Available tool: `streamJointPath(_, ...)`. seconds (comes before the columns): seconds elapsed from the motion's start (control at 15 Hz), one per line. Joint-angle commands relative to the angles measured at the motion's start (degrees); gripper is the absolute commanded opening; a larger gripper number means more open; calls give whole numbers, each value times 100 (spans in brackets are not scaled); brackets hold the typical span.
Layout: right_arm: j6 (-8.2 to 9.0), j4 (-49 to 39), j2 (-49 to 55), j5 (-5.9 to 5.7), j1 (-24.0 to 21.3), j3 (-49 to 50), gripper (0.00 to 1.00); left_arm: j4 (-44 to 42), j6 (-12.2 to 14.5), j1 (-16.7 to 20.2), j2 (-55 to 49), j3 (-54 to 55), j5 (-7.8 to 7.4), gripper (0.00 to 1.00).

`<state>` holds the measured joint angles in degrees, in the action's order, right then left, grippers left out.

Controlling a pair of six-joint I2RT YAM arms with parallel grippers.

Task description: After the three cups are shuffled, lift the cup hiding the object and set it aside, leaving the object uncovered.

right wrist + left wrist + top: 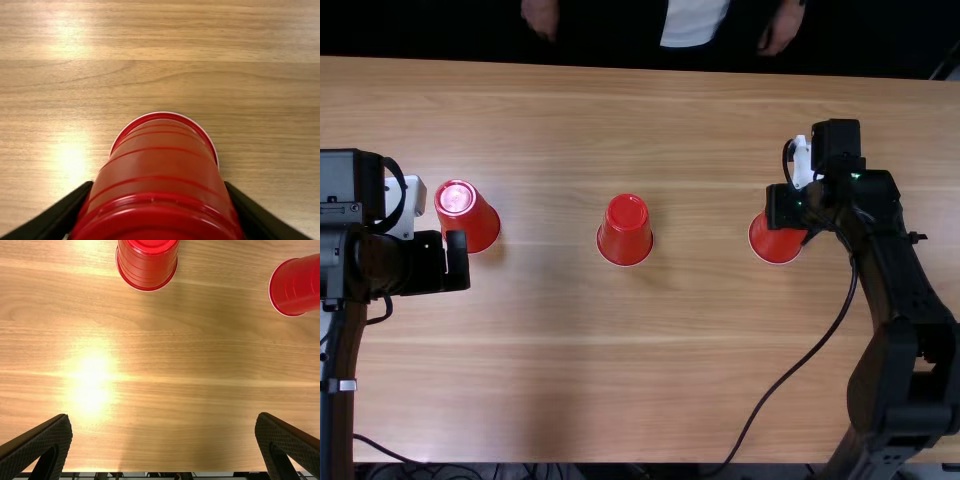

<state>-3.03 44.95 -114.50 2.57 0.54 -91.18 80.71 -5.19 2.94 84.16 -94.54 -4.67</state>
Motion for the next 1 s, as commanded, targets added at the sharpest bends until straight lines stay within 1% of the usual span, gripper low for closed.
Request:
streamJointPath(0.0,28,4,-81,38,105,-76,4,-2,23,-30,48,-64,13,100)
streamJointPath(0.07,60,4,-38,38,113,-85,0,-2,23,-30,39,-64,13,100)
streamJointPath(0.2,176,4,349,38,113,-93,0,-2,23,-22,13,-64,13,100)
streamJointPath(0.47,197,68,1096,38,105,-67,0,8,23,14,-31,-64,13,100)
streamJointPath(0.6,313,78,1544,28,105,12,0,8,23,22,-31,-56,13,100)
streamJointPath(0.73,303,78,1914,28,69,206,0,19,23,31,-40,-56,13,100)
streamJointPath(0.93,292,36,2459,17,26,750,0,72,34,31,-102,-38,13,100)
